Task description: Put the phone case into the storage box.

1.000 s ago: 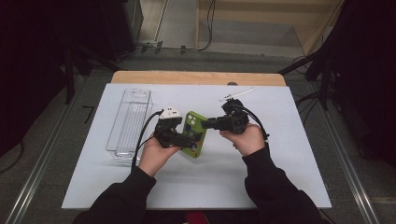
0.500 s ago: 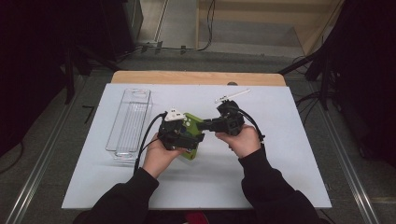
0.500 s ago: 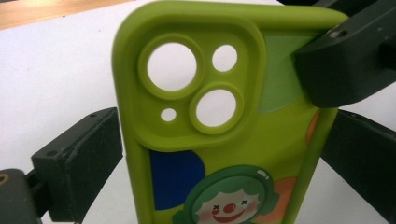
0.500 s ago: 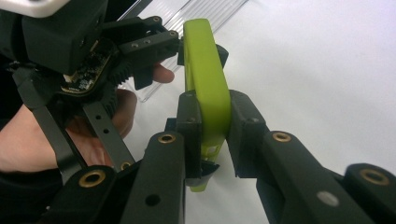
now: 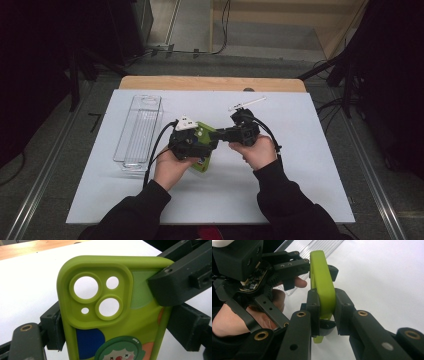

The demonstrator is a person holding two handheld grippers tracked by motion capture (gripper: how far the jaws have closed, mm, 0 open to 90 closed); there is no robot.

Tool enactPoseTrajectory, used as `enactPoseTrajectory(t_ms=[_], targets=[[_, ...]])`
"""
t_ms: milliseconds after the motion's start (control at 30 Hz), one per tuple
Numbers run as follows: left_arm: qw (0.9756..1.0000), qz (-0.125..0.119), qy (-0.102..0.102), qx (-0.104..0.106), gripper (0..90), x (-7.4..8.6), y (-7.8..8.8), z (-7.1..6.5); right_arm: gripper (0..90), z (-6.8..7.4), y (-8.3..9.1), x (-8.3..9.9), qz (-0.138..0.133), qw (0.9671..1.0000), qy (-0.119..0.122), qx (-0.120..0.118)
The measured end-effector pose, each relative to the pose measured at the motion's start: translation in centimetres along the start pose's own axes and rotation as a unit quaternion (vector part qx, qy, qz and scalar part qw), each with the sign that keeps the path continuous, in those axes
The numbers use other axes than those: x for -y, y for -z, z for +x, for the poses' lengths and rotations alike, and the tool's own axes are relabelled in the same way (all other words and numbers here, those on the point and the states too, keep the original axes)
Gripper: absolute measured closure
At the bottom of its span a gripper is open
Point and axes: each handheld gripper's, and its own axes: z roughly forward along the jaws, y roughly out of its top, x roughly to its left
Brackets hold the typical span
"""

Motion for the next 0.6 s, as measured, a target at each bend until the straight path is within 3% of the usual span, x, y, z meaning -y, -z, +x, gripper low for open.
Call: enactPoseTrajectory(t_ms=[167,467,600], targets=[[1.0,0.004,0.001,0.002,17.3,-0.16,0.15,-0.11,74.5,-0.09,0.09,0.04,-0.002,1.0,0.0,-0.005],[0.9994,0.013,0.021,0.024,17.7,-0.36,0.25,0.09,73.5,-0.07,0.31,0.08,-0.005,0.9999,0.007,-0.013],[0.9991,0.015,0.025,0.03,17.7,-0.46,0.39,0.18,69.6,0.15,0.63,0.1,-0.011,0.9998,0.013,-0.009]])
